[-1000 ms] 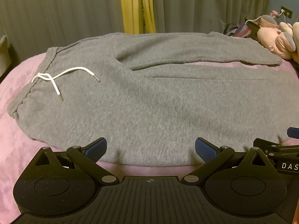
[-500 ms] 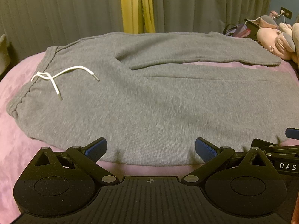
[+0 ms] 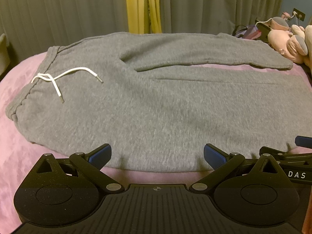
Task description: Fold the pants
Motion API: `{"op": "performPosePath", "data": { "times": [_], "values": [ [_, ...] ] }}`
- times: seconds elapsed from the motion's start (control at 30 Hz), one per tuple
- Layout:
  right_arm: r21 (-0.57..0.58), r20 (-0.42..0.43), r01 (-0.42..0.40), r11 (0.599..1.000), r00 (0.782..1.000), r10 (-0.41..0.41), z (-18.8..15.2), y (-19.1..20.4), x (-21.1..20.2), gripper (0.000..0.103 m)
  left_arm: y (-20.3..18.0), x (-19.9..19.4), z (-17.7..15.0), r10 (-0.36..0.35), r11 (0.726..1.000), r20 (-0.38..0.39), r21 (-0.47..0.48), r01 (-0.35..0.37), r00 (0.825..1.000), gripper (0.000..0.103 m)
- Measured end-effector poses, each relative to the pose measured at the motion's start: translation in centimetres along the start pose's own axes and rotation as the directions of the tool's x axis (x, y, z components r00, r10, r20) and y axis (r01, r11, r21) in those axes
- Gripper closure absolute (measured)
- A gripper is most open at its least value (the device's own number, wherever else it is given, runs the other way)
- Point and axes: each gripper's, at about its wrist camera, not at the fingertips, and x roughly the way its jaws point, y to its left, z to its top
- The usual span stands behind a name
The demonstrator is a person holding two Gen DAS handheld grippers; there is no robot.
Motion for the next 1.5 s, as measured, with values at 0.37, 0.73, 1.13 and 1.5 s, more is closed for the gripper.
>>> {"op": "performPosePath", "data": {
  "times": [0.37,0.73,1.13,1.5],
  "values": [
    [0.007,-0.016,-0.006,1.0,1.0,0.007,0.0,-0.1,0.2,0.004,0.4,0.1,0.1,0.001,1.0,-0.012,-0.027,-0.001,1.0,0.0],
    [0.111,-0.079,-0.065,0.992,0.994,0.074,2.0,-2.6,2.5,0.004,3.6,0.9,3.7,-0.01,0.98,-0.021,-0.198,0.006,1.0,0.0],
    [0.133,-0.118,0.079,0.988,0.991,-0.063,6.1,-6.7,10.6,0.004,7.9,10.0,13.8,0.386,0.792,0.119,-0.551,-0.262,0.915,0.0],
    [0.347,0.005,-0.001,0.938,1.0,-0.001,20.7,-13.6,14.5,0.005,10.1,16.9,13.3,0.573,0.752,0.165,-0.494,-0.436,0.803,0.0]
  ]
}}
